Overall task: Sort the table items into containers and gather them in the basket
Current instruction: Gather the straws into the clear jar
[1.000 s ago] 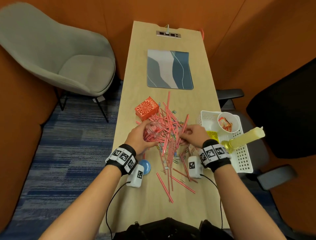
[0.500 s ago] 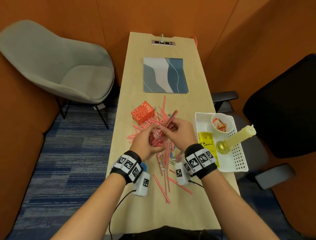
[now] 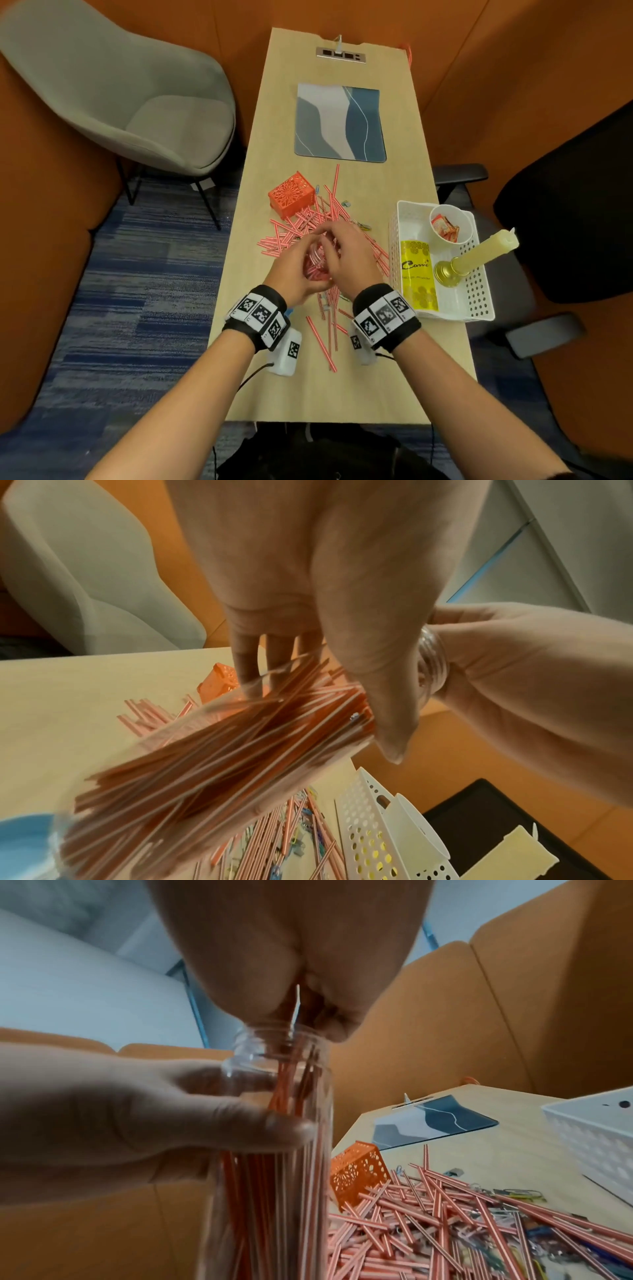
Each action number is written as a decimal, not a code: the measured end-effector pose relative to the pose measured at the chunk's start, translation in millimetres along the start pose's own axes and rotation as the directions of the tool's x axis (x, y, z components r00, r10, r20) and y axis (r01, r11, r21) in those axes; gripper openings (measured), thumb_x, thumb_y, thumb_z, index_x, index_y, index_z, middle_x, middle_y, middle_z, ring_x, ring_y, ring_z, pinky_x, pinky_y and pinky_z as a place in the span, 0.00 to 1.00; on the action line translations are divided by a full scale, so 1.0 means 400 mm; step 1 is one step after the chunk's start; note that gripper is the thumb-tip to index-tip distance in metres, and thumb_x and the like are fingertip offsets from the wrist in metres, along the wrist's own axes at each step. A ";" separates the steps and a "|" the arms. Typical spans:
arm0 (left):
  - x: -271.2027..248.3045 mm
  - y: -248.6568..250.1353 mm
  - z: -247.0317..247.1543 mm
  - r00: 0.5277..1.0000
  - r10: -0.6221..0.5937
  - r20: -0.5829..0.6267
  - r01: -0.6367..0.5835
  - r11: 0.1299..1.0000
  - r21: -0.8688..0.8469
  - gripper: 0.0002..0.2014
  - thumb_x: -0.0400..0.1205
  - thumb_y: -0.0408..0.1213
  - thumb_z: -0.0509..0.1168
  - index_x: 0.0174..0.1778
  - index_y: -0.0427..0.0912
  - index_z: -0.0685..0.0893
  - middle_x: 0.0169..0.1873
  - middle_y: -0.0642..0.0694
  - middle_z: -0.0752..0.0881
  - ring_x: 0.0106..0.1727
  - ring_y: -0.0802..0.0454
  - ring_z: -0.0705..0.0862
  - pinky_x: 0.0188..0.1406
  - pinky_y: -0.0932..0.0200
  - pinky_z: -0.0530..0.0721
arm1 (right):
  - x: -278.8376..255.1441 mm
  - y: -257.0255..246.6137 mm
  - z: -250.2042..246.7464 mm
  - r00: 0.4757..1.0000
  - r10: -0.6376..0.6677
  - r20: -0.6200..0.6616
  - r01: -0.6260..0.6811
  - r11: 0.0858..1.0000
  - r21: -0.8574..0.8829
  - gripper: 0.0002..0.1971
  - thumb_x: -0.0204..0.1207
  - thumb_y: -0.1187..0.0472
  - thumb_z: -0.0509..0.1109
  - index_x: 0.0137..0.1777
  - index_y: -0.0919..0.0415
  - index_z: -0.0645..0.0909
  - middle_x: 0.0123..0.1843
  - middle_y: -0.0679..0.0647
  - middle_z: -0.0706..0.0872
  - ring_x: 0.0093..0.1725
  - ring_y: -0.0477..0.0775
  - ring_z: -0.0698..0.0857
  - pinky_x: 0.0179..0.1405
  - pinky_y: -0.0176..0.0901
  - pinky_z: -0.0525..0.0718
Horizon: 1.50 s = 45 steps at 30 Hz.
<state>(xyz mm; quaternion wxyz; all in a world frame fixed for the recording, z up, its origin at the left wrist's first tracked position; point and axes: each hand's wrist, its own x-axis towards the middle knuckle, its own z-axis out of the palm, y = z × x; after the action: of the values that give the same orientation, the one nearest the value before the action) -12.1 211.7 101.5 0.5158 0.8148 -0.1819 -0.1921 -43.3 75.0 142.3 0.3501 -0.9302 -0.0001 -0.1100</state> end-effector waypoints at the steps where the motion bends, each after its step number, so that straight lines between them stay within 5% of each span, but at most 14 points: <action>1: -0.006 -0.007 0.003 1.000 -0.003 -0.007 0.003 1.000 -0.007 0.42 0.66 0.40 0.85 0.76 0.52 0.75 0.61 0.54 0.86 0.60 0.56 0.85 0.64 0.57 0.84 | -0.008 0.000 0.006 1.000 -0.009 -0.007 0.009 1.000 -0.018 0.09 0.83 0.62 0.64 0.58 0.55 0.83 0.53 0.47 0.84 0.56 0.48 0.78 0.58 0.41 0.75; 6: -0.027 -0.038 -0.006 0.999 -0.041 -0.013 0.041 0.999 0.012 0.42 0.64 0.49 0.86 0.73 0.56 0.74 0.61 0.57 0.86 0.61 0.57 0.86 0.66 0.54 0.84 | -0.032 0.037 0.000 0.980 0.061 -0.191 -0.028 0.985 0.172 0.05 0.80 0.63 0.71 0.54 0.57 0.85 0.49 0.48 0.83 0.47 0.45 0.81 0.49 0.33 0.78; 11: -0.031 -0.032 -0.030 0.995 -0.069 -0.073 0.068 0.998 -0.013 0.39 0.67 0.47 0.85 0.72 0.55 0.74 0.59 0.59 0.85 0.56 0.62 0.86 0.65 0.53 0.85 | -0.010 0.067 0.012 0.992 0.109 -0.059 -0.092 0.968 0.232 0.09 0.85 0.57 0.64 0.59 0.55 0.84 0.52 0.47 0.85 0.49 0.43 0.83 0.46 0.30 0.80; 14: -0.026 -0.042 -0.074 0.978 -0.126 -0.163 0.110 0.988 -0.105 0.39 0.69 0.47 0.83 0.74 0.56 0.71 0.58 0.56 0.86 0.54 0.60 0.88 0.64 0.51 0.85 | 0.041 0.127 0.047 0.960 0.265 -0.084 -0.243 0.946 0.213 0.11 0.85 0.58 0.63 0.62 0.57 0.83 0.53 0.50 0.85 0.48 0.46 0.83 0.48 0.40 0.84; 17: -0.019 -0.062 -0.139 0.944 -0.140 -0.300 0.114 0.988 -0.102 0.41 0.69 0.47 0.84 0.74 0.54 0.70 0.61 0.50 0.87 0.58 0.51 0.88 0.67 0.47 0.84 | 0.090 0.189 0.097 0.905 0.407 0.120 -0.407 0.913 -0.029 0.11 0.81 0.61 0.69 0.62 0.56 0.82 0.56 0.54 0.85 0.50 0.51 0.84 0.56 0.51 0.86; 21: -0.009 -0.070 -0.215 0.888 -0.134 -0.440 0.098 0.990 -0.104 0.37 0.70 0.43 0.84 0.72 0.51 0.72 0.60 0.53 0.85 0.60 0.52 0.85 0.67 0.52 0.81 | 0.138 0.205 0.165 0.882 0.313 0.352 -0.203 0.927 -0.316 0.19 0.75 0.59 0.75 0.66 0.55 0.81 0.71 0.57 0.76 0.72 0.58 0.75 0.74 0.53 0.75; 26: 0.010 -0.091 -0.273 0.877 -0.122 -0.464 0.084 0.991 -0.101 0.36 0.72 0.39 0.83 0.73 0.46 0.72 0.60 0.53 0.84 0.57 0.62 0.84 0.61 0.69 0.80 | 0.190 0.172 0.266 0.840 0.156 0.519 0.106 0.892 -0.439 0.35 0.71 0.58 0.79 0.78 0.58 0.72 0.77 0.59 0.71 0.76 0.61 0.71 0.75 0.54 0.74; 31: 0.034 -0.124 -0.285 0.894 -0.135 -0.428 0.102 0.990 -0.099 0.38 0.71 0.37 0.83 0.74 0.46 0.72 0.59 0.60 0.82 0.56 0.77 0.81 0.54 0.81 0.76 | 0.227 0.182 0.344 0.797 0.200 0.571 0.245 0.756 -0.607 0.49 0.66 0.51 0.80 0.83 0.59 0.58 0.85 0.64 0.58 0.80 0.67 0.65 0.75 0.60 0.74; 33: 0.043 -0.136 -0.283 0.906 -0.126 -0.403 0.102 0.991 -0.081 0.37 0.71 0.37 0.83 0.73 0.47 0.72 0.58 0.63 0.82 0.56 0.79 0.81 0.54 0.82 0.76 | 0.228 0.191 0.360 0.776 0.177 0.606 0.324 0.712 -0.623 0.46 0.72 0.49 0.75 0.84 0.61 0.55 0.85 0.63 0.58 0.81 0.66 0.63 0.77 0.60 0.69; 36: 0.053 -0.146 -0.281 0.921 -0.119 -0.370 0.101 0.993 -0.068 0.38 0.70 0.38 0.84 0.74 0.47 0.72 0.59 0.61 0.82 0.57 0.78 0.81 0.56 0.80 0.77 | 0.235 0.190 0.368 0.781 0.119 0.613 0.403 0.653 -0.641 0.35 0.75 0.48 0.71 0.79 0.61 0.65 0.79 0.61 0.69 0.78 0.64 0.67 0.74 0.57 0.70; 41: 0.063 -0.157 -0.276 0.934 -0.126 -0.335 0.100 0.991 -0.091 0.38 0.69 0.40 0.84 0.73 0.48 0.73 0.60 0.60 0.84 0.57 0.76 0.82 0.56 0.78 0.79 | 0.259 0.169 0.366 0.773 0.095 0.628 0.449 0.617 -0.646 0.19 0.78 0.61 0.67 0.69 0.61 0.78 0.69 0.60 0.80 0.74 0.64 0.73 0.74 0.57 0.70; 45: 0.070 -0.172 -0.272 0.936 -0.137 -0.324 0.110 0.989 -0.098 0.38 0.69 0.39 0.84 0.73 0.48 0.73 0.59 0.62 0.83 0.56 0.78 0.82 0.54 0.80 0.78 | 0.276 0.146 0.360 0.738 0.137 0.660 0.459 0.615 -0.641 0.12 0.80 0.68 0.63 0.60 0.62 0.82 0.58 0.59 0.86 0.63 0.62 0.82 0.60 0.54 0.80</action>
<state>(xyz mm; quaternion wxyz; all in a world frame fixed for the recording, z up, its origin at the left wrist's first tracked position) 73.1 309.5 78.2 0.5575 0.8244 -0.0338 -0.0919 98.5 116.4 21.7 -0.1185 -0.9587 -0.1655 0.1988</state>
